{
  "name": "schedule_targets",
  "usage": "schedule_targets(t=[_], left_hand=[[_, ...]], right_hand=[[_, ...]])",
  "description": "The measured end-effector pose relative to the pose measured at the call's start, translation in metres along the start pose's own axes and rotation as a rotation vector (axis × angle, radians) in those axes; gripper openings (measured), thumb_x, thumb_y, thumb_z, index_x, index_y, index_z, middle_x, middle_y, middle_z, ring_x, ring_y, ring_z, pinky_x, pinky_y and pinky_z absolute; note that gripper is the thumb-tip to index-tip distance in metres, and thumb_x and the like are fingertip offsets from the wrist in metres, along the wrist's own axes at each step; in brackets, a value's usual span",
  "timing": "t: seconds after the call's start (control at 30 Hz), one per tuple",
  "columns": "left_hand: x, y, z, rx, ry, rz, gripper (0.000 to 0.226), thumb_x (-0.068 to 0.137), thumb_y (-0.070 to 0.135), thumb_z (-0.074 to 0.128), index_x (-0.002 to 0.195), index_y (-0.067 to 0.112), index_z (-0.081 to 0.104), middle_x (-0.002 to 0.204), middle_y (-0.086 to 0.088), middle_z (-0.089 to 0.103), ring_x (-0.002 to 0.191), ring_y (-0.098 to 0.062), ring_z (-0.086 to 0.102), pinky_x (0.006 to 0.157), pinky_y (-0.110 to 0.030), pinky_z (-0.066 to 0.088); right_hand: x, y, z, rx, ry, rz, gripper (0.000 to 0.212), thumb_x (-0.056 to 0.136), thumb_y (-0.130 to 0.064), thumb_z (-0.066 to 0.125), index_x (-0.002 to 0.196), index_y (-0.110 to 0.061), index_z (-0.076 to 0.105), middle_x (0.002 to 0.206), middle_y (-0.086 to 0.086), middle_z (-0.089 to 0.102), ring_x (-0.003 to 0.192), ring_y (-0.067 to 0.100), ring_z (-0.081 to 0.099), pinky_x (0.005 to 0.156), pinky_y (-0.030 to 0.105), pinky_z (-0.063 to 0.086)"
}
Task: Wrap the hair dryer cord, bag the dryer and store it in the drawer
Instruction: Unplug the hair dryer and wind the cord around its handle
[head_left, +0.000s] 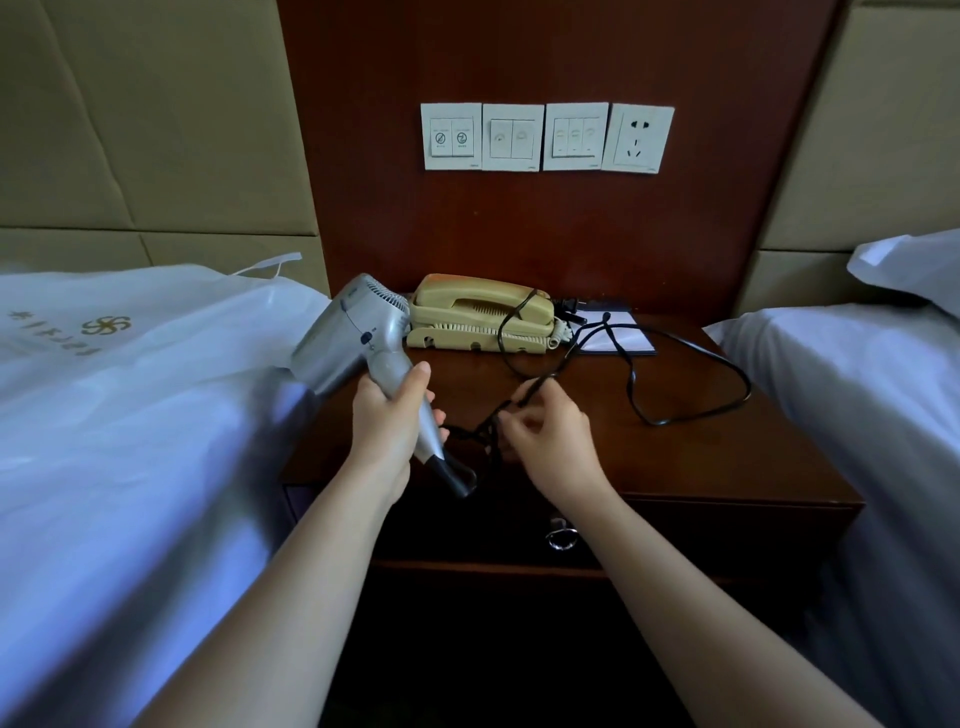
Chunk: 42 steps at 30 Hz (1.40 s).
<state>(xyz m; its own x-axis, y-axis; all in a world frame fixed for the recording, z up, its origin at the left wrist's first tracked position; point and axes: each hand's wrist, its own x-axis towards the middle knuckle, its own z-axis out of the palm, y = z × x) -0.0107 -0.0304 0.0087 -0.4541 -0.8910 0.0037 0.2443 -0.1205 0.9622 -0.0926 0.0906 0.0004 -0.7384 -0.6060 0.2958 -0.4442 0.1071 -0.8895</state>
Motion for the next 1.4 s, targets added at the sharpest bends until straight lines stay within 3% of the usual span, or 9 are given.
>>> schedule_targets(t=[0.13, 0.33, 0.5, 0.6, 0.7, 0.8, 0.9, 1.1, 1.4], left_hand=[[0.000, 0.002, -0.001, -0.021, -0.002, 0.005, 0.015, 0.092, 0.021, 0.058, 0.093, 0.008, 0.051, 0.071, -0.004, 0.050, 0.049, -0.016, 0.050, 0.040, -0.021, 0.044], [0.000, 0.005, -0.002, -0.077, 0.009, -0.012, 0.014, 0.092, 0.021, 0.058, 0.092, 0.009, 0.051, 0.071, -0.004, 0.050, 0.051, -0.017, 0.050, 0.041, -0.022, 0.044], [-0.002, 0.006, 0.000, -0.091, 0.003, -0.024, 0.014, 0.092, 0.021, 0.057, 0.090, 0.009, 0.050, 0.072, -0.004, 0.050, 0.050, -0.016, 0.049, 0.042, -0.024, 0.044], [-0.005, 0.008, 0.002, -0.133, -0.020, -0.048, 0.014, 0.093, 0.021, 0.057, 0.087, 0.010, 0.050, 0.071, -0.004, 0.049, 0.051, -0.016, 0.049, 0.042, -0.024, 0.045], [-0.006, 0.011, 0.002, -0.169, -0.028, -0.088, 0.015, 0.092, 0.022, 0.057, 0.083, 0.012, 0.051, 0.071, -0.004, 0.050, 0.051, -0.016, 0.049, 0.042, -0.023, 0.044], [-0.008, 0.017, 0.003, -0.245, -0.026, -0.158, 0.018, 0.093, 0.022, 0.057, 0.080, 0.011, 0.051, 0.070, -0.004, 0.048, 0.049, -0.014, 0.047, 0.040, -0.021, 0.042], [-0.007, 0.023, 0.001, -0.290, -0.006, -0.157, 0.021, 0.093, 0.021, 0.056, 0.077, 0.009, 0.049, 0.068, -0.004, 0.046, 0.043, -0.012, 0.044, 0.039, -0.019, 0.040], [0.001, 0.031, -0.018, -0.267, 0.049, -0.124, 0.017, 0.094, 0.020, 0.055, 0.081, 0.010, 0.051, 0.068, -0.004, 0.046, 0.045, -0.013, 0.044, 0.039, -0.020, 0.040], [0.007, 0.043, -0.038, -0.151, -0.038, -0.062, 0.014, 0.094, 0.017, 0.054, 0.082, 0.011, 0.050, 0.064, -0.005, 0.045, 0.039, -0.011, 0.046, 0.039, -0.021, 0.042]], right_hand=[[0.001, -0.007, -0.006, 0.182, -0.004, 0.143, 0.015, 0.090, -0.017, 0.057, 0.088, -0.006, 0.048, 0.072, 0.011, 0.068, 0.060, 0.022, 0.070, 0.057, 0.033, 0.060], [0.000, -0.013, -0.025, -0.403, -0.019, 0.077, 0.043, 0.096, -0.030, 0.042, 0.066, -0.007, 0.060, 0.053, 0.003, 0.066, 0.047, 0.014, 0.064, 0.060, 0.030, 0.055], [-0.008, -0.016, -0.017, 0.374, -0.166, 0.391, 0.045, 0.100, -0.028, 0.039, 0.068, -0.006, 0.063, 0.050, 0.003, 0.059, 0.044, 0.011, 0.053, 0.047, 0.020, 0.043], [-0.009, -0.016, -0.003, 0.799, -0.106, 0.378, 0.027, 0.098, -0.013, 0.042, 0.092, -0.004, 0.066, 0.068, 0.002, 0.068, 0.064, 0.011, 0.061, 0.058, 0.017, 0.049], [-0.005, -0.016, 0.005, 0.896, -0.015, 0.265, 0.026, 0.096, -0.004, 0.041, 0.115, -0.006, 0.059, 0.103, 0.007, 0.070, 0.097, 0.013, 0.066, 0.085, 0.020, 0.052], [-0.002, -0.015, 0.007, 0.685, -0.065, 0.079, 0.030, 0.096, -0.004, 0.041, 0.120, -0.014, 0.056, 0.112, 0.004, 0.066, 0.105, 0.009, 0.064, 0.092, 0.021, 0.050], [-0.004, -0.014, 0.010, 0.351, -0.186, -0.050, 0.024, 0.096, -0.005, 0.042, 0.112, -0.010, 0.059, 0.086, -0.002, 0.067, 0.075, -0.004, 0.065, 0.070, 0.010, 0.048], [0.002, -0.012, 0.009, -0.070, -0.277, -0.184, 0.021, 0.097, -0.019, 0.041, 0.096, -0.014, 0.062, 0.066, -0.003, 0.059, 0.054, 0.009, 0.056, 0.058, 0.022, 0.045], [0.012, -0.020, -0.007, -0.631, -0.108, -0.617, 0.019, 0.089, -0.037, 0.048, 0.092, -0.019, 0.051, 0.048, -0.008, 0.041, 0.037, 0.006, 0.032, 0.041, 0.022, 0.025]])
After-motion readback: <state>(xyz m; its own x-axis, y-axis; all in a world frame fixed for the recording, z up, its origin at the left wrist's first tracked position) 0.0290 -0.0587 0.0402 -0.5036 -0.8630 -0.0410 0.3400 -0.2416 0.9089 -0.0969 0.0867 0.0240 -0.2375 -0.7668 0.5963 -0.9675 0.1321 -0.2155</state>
